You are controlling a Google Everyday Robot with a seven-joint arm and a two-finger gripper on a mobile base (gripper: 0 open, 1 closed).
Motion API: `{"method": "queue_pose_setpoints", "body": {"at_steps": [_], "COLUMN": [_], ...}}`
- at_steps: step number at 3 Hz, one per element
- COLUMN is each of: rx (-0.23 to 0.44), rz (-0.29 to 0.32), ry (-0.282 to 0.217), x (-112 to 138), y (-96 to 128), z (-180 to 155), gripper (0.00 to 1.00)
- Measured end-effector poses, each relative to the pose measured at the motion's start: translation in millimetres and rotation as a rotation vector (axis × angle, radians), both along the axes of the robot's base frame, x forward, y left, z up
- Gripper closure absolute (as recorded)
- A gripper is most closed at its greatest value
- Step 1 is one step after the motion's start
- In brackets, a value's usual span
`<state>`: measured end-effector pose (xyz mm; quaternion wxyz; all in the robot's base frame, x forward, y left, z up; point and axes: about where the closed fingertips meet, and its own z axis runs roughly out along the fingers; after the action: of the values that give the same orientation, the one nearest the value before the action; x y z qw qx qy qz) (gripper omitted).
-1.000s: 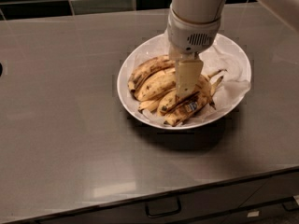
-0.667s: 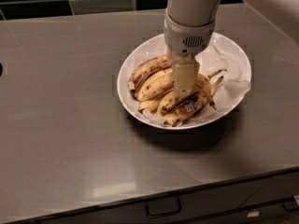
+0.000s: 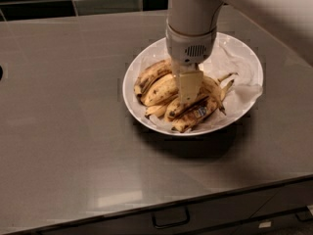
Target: Pick banana from white bowl
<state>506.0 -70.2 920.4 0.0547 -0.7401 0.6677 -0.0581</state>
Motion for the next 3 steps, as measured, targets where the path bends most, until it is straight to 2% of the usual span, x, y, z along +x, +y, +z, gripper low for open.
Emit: {"method": "queue_pose_setpoints", "body": {"at_steps": [2, 3], "rx": [-0.025, -0.041], "rz": [0.012, 0.021], "ry": [0.013, 0.024], "x": [4.8, 7.5], "y": [2.7, 5.5], "z": [-5.9, -9.2], "gripper": [0.45, 0.64]}}
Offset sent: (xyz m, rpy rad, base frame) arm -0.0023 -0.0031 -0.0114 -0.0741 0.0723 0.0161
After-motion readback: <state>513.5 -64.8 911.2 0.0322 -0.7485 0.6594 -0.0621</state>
